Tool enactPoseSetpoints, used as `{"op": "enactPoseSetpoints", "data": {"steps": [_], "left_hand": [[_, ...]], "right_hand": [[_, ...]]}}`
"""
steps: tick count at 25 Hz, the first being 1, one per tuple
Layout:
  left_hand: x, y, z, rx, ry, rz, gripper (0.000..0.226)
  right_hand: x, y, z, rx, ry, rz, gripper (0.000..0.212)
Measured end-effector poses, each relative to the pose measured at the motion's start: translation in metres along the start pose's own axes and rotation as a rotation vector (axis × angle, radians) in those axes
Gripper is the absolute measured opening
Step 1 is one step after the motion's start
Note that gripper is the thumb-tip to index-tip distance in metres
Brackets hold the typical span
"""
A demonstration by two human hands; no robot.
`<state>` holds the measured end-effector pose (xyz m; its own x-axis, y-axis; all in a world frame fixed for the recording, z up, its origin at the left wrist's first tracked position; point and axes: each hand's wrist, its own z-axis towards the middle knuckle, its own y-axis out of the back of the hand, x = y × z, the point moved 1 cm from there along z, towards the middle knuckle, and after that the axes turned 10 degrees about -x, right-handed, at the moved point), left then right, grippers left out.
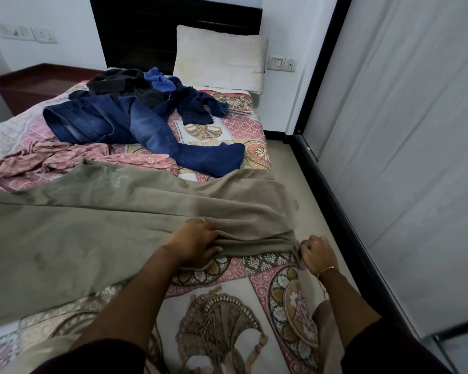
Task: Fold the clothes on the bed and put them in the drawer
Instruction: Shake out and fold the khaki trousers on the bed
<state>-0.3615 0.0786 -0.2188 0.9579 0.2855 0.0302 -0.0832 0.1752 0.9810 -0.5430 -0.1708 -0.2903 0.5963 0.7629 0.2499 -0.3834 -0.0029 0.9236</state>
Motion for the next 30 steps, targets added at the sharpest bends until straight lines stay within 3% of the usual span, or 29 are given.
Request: {"op": "enactPoseSetpoints", "data": {"steps": [1, 4, 6, 8, 9, 11, 13, 15, 16, 18, 20, 21, 23, 25, 28, 30], "left_hand": [[-0.003, 0.001, 0.002, 0.03, -0.007, 0.031, 0.043], [-0.011, 0.004, 0.006, 0.023, -0.03, 0.095, 0.044], [-0.016, 0.006, 0.007, 0.028, -0.011, 0.127, 0.04], [-0.018, 0.006, 0.007, -0.134, -0.05, 0.147, 0.032], [-0.018, 0.01, 0.007, -0.186, -0.093, 0.157, 0.027], [-0.014, 0.012, 0.007, -0.302, -0.176, 0.178, 0.017], [-0.014, 0.014, 0.007, -0.292, -0.189, 0.165, 0.036], [-0.021, 0.015, 0.007, -0.184, -0.132, 0.114, 0.046], [-0.023, 0.011, 0.008, -0.143, -0.094, 0.092, 0.044], [-0.023, 0.0, 0.008, 0.08, 0.0, 0.037, 0.051], [-0.018, 0.004, 0.005, 0.1, 0.052, -0.028, 0.054], [-0.013, 0.008, 0.002, 0.042, 0.09, -0.067, 0.053], [-0.002, 0.012, -0.005, -0.045, 0.141, -0.117, 0.051], [0.004, 0.011, -0.011, 0.023, 0.152, -0.074, 0.049], [0.002, 0.004, -0.015, 0.159, 0.132, -0.034, 0.039], [0.0, 0.003, -0.015, 0.143, 0.189, -0.114, 0.029]], "right_hand": [[0.0, 0.002, -0.003, 0.047, -0.186, 0.159, 0.045], [0.018, 0.008, 0.014, -0.088, -0.63, 0.628, 0.042], [0.031, 0.002, 0.03, -0.013, -0.767, 0.732, 0.051], [0.038, -0.011, 0.036, 0.063, -0.866, 0.808, 0.059], [0.042, -0.012, 0.038, 0.062, -0.947, 0.902, 0.052], [0.053, 0.004, 0.043, -0.056, -1.044, 1.147, 0.02], [0.057, 0.025, 0.056, -0.321, -1.048, 1.337, 0.025], [0.058, 0.038, 0.061, -0.542, -1.043, 1.274, 0.029], [0.057, 0.037, 0.057, -0.569, -1.089, 1.144, 0.026], [0.052, 0.023, 0.036, -0.48, -1.256, 0.887, 0.03], [0.058, 0.015, 0.02, -0.369, -1.371, 0.745, 0.036], [0.065, 0.018, 0.018, -0.387, -1.303, 0.668, 0.036], [0.083, 0.023, 0.021, -0.466, -0.993, 0.499, 0.031], [0.103, 0.02, 0.027, -0.485, -0.626, 0.42, 0.022], [0.133, 0.003, 0.029, -0.215, -0.067, 0.372, 0.014], [0.145, -0.004, 0.031, 0.025, 0.031, 0.211, 0.023]]}}
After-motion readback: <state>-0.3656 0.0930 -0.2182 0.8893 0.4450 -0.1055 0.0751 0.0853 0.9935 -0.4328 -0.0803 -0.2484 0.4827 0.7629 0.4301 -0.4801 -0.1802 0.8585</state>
